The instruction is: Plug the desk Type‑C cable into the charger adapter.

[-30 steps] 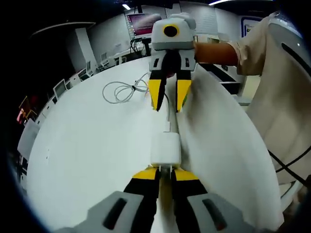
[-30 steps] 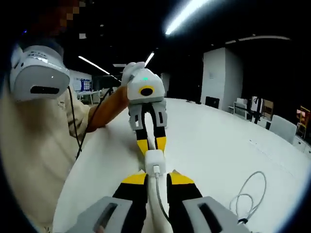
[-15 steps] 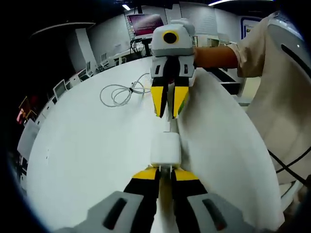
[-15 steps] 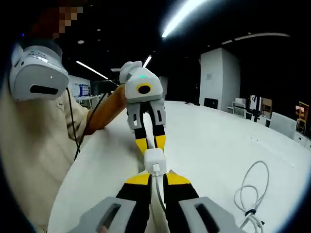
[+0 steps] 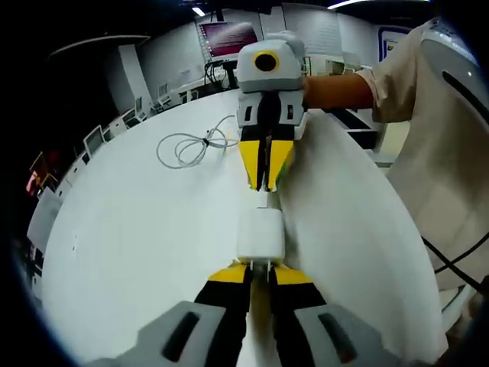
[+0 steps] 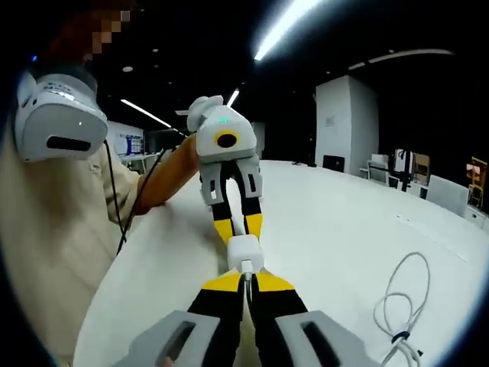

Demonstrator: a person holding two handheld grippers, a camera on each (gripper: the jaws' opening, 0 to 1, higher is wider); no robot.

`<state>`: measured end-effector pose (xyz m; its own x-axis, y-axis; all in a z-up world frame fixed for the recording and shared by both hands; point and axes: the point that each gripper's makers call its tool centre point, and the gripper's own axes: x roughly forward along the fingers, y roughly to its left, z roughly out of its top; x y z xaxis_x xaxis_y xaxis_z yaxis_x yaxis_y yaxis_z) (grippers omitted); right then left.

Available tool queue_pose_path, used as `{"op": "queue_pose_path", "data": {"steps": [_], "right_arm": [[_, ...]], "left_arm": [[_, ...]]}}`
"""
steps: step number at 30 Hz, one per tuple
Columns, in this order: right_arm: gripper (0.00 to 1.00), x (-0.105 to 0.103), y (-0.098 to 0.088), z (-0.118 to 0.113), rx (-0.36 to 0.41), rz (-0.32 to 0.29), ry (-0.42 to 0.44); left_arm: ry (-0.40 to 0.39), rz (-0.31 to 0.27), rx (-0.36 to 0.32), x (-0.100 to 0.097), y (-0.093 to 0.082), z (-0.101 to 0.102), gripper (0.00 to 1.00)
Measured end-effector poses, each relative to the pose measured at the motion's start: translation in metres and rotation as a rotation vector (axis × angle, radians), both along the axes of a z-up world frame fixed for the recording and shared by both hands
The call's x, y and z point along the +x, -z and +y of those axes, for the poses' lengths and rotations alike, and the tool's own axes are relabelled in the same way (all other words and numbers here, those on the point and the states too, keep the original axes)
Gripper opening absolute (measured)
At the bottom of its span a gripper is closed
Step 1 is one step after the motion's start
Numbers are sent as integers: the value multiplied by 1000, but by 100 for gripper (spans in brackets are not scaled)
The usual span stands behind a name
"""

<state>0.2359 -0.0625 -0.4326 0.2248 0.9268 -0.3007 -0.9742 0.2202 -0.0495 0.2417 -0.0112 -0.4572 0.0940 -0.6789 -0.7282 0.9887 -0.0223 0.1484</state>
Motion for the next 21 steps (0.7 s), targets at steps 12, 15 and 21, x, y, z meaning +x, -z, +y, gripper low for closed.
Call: {"op": "queue_pose_path", "data": {"steps": [12, 15, 21], "right_arm": [[6, -1, 1, 2, -3, 0, -17], [6, 0, 0, 3, 10, 13, -17], [5, 1, -3, 8, 41, 24, -20]], "left_arm": [[22, -17, 57, 0, 0, -1, 11], [16, -19, 92, 0, 1, -1, 11], [-14, 17, 223, -1, 4, 4, 11]]}}
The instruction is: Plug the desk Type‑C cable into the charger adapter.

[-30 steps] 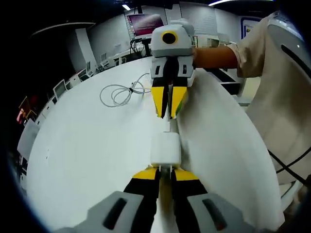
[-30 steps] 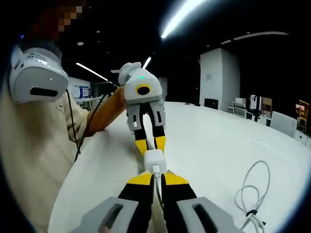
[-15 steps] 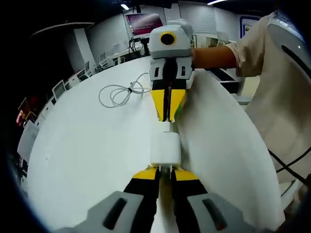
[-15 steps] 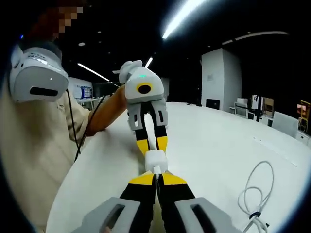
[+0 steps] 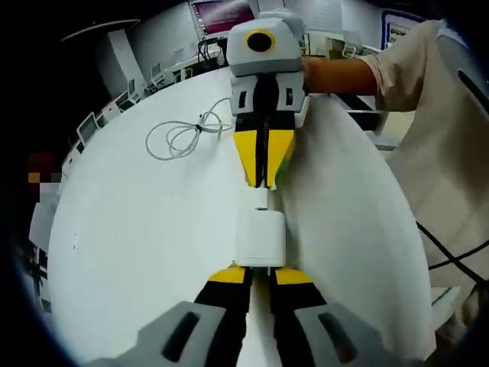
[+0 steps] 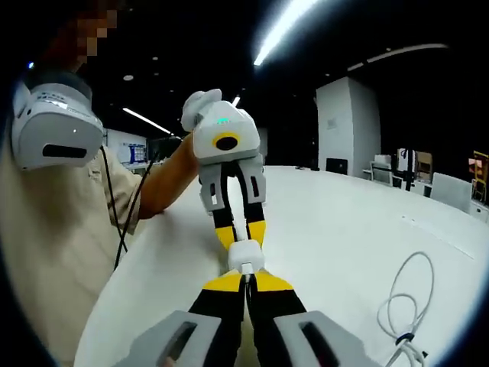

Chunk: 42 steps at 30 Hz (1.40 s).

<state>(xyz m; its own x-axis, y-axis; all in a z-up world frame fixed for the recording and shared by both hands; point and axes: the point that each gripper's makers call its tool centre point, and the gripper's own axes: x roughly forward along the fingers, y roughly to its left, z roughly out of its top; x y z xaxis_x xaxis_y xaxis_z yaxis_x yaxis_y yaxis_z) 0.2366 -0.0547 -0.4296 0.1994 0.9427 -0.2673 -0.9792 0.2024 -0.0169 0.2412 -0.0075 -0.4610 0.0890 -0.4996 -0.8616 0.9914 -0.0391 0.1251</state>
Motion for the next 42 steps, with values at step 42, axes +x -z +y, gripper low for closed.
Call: {"op": "queue_pose_path", "data": {"steps": [42], "right_arm": [[7, 7, 0, -8, -14, 10, 57]], "left_arm": [[-62, 2, 70, 7, -1, -1, 12]]}}
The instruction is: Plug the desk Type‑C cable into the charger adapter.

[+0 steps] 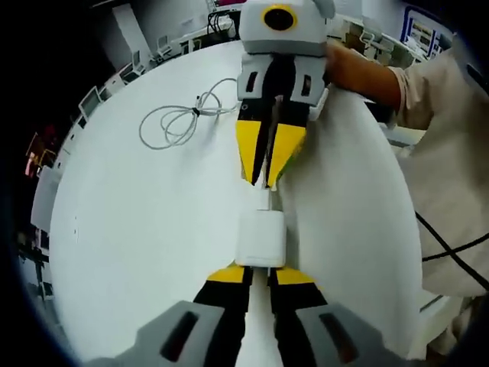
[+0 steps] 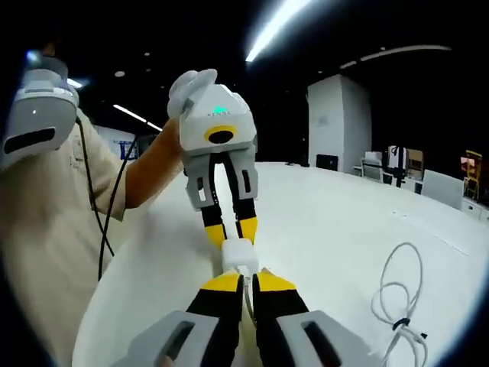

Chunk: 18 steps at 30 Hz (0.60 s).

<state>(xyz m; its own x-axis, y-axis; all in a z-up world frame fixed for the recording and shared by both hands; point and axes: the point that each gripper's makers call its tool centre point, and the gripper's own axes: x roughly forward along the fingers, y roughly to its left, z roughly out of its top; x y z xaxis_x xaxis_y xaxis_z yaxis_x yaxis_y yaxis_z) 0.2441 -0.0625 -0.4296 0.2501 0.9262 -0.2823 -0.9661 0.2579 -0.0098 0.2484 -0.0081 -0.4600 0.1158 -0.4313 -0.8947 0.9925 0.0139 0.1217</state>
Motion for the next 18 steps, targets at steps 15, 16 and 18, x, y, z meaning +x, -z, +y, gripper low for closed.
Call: {"op": "queue_pose_path", "data": {"steps": [15, 16, 18], "right_arm": [[17, -10, -18, 5, 44, -65, 18], [18, -12, -19, 5, 44, -68, 18], [18, -14, -19, 6, 43, -80, 19]], "left_arm": [[-37, -50, -149, 2, -29, 1, 24], [-37, -54, -151, 2, -30, 1, 24], [-42, -59, -163, 2, -33, 0, 25]]}}
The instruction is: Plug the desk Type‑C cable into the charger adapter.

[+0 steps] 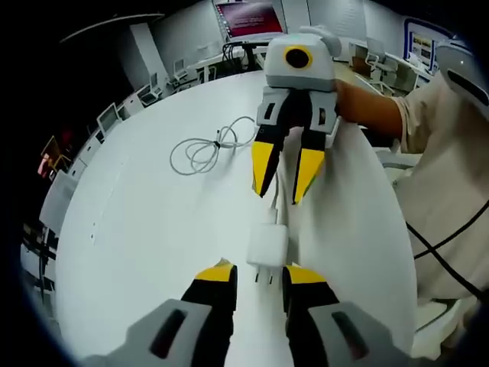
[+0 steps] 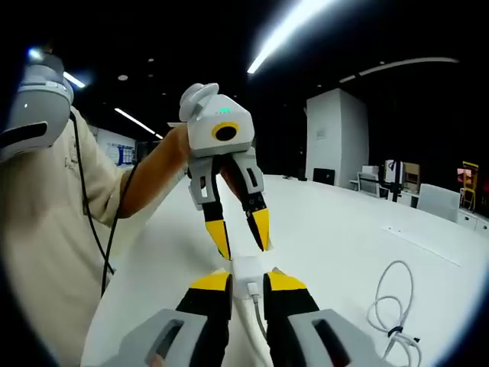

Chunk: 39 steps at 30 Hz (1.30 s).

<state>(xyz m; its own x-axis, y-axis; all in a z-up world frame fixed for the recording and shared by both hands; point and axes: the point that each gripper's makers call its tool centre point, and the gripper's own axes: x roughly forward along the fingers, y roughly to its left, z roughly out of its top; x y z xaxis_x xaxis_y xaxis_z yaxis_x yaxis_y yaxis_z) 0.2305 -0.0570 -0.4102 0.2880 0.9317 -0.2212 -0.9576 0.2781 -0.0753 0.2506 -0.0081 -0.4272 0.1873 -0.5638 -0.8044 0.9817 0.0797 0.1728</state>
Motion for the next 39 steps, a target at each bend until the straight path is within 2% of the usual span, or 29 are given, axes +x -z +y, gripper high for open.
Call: {"op": "queue_pose_path", "data": {"steps": [5, 11, 17, 20, 22, 24, 31, 34, 36, 39], "right_arm": [[22, 4, -10, -3, 37, -18, 38], [28, 7, -20, -12, 54, -68, 105], [32, 9, -29, -21, 57, -111, 167], [34, 13, -33, -29, 57, -127, 214], [34, 17, -34, -35, 44, -149, 243], [37, 15, -36, -37, 43, -161, 255], [41, 13, -53, -64, 77, -197, 340], [41, 12, -56, -70, 79, -197, 349], [41, 13, -56, -75, 77, -199, 359], [42, 10, -57, -80, 76, -199, 376]], "left_arm": [[-4, -22, -78, -1, -13, -5, 27], [-2, -141, -245, 3, -35, -12, 36], [-99, -206, -373, 10, -56, 0, 41], [-166, -284, -441, 21, -70, 9, 42], [-203, -293, -486, 22, -75, 15, 43], [-219, -316, -501, 22, -78, 20, 44], [-350, -376, -601, 18, -92, 56, 44], [-369, -381, -581, 12, -87, 69, 44], [-405, -407, -573, 13, -88, 80, 44], [-427, -420, -592, 9, -92, 89, 44]]}}
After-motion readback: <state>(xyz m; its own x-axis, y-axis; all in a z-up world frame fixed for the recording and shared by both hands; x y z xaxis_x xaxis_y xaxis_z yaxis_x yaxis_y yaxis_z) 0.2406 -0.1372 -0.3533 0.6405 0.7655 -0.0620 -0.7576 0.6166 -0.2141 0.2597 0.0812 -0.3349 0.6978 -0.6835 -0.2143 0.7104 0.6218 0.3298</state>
